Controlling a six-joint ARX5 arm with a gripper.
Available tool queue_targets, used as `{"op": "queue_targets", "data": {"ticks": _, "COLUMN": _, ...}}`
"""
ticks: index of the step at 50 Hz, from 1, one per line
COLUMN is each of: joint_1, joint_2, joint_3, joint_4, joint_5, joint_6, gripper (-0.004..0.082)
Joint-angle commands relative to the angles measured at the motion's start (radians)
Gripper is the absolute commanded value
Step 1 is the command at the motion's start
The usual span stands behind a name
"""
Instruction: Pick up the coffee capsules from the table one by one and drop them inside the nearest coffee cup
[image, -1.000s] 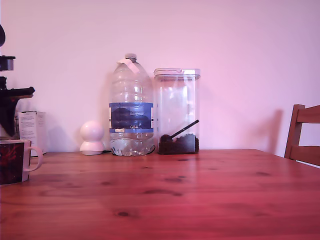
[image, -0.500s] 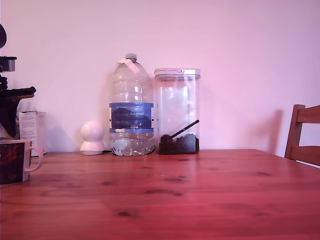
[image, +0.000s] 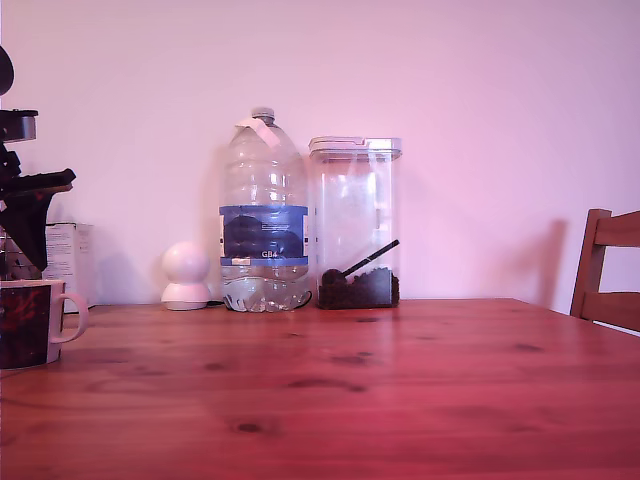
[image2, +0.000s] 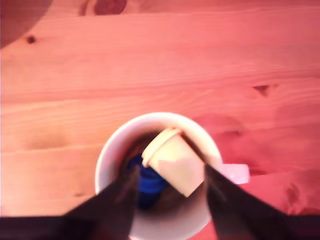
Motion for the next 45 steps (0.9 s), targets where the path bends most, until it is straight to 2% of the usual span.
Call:
{"op": "queue_targets", "data": {"ticks": 1, "joint_1": -0.007, "joint_2": -0.018, "joint_3": -0.007, "joint_4": 0.014, "joint_5": 0.007, "joint_6": 0.016, "gripper": -0.0022}}
{"op": "queue_targets", "data": {"ticks": 11, "joint_1": -0.029, "joint_2": -0.101, "joint_3": -0.011, "joint_4": 0.042, "joint_5": 0.007, "joint_6": 0.029, "gripper": -0.0024}}
{"op": "queue_targets", "data": {"ticks": 23, "joint_1": -0.038, "joint_2": -0.28, "joint_3": -0.097, "joint_4": 0.14, "joint_5": 0.006, "joint_6": 0.034, "gripper": -0.0024}}
{"op": "queue_targets", "data": {"ticks": 33, "joint_1": -0.038, "joint_2": -0.452, "joint_3": -0.273, "joint_4": 0.291, "joint_5": 0.008, "joint_6": 0.034, "gripper": -0.0024}}
{"op": "queue_targets", "data": {"ticks": 45, "joint_1": -0.049, "joint_2": -0.639, "joint_3": -0.531, "joint_4": 0.494, "joint_5": 0.034, "joint_6": 0.034, "gripper": -0.0024}}
